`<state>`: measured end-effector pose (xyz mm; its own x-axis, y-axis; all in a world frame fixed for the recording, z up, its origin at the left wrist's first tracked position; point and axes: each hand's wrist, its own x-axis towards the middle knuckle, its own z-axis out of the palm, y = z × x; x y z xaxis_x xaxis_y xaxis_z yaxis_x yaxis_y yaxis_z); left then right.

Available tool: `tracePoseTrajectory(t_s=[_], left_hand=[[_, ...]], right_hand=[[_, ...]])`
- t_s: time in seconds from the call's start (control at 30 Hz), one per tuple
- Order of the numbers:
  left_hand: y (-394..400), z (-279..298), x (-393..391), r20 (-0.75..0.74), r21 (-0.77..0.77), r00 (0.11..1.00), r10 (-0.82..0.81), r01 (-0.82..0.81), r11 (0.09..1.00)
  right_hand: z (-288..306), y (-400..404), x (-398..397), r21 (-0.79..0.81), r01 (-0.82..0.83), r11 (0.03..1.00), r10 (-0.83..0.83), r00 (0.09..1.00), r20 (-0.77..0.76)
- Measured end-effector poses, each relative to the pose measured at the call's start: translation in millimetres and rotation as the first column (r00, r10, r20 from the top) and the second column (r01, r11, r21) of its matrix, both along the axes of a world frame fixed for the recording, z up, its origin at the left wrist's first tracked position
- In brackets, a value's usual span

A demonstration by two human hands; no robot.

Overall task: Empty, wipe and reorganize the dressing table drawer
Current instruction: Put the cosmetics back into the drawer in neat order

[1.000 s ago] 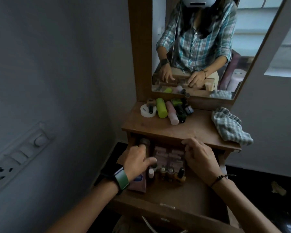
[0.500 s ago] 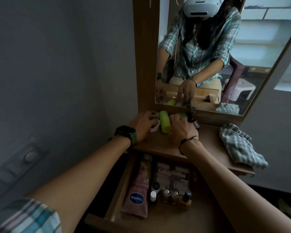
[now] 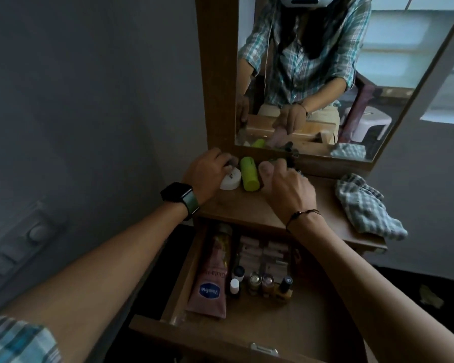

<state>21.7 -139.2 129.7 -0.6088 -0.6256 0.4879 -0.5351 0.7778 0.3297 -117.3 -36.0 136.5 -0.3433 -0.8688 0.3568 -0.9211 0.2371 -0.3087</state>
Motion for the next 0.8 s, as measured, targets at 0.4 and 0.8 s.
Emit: tracePoseTrajectory(t_s=[0.4,0.8], left_hand=[[119,28,57,0.091,0.222,0.968,-0.233,0.208,0.953],[157,-50,23,0.538,0.020,0.739,-0.405,0.470,0.883]], right_hand=[[31,155,-18,0.051,0.147,0.988,-0.154,0.975,0.158],[-36,188,-12,0.252,0.240,0.937,-0.264,0.963,0.063]])
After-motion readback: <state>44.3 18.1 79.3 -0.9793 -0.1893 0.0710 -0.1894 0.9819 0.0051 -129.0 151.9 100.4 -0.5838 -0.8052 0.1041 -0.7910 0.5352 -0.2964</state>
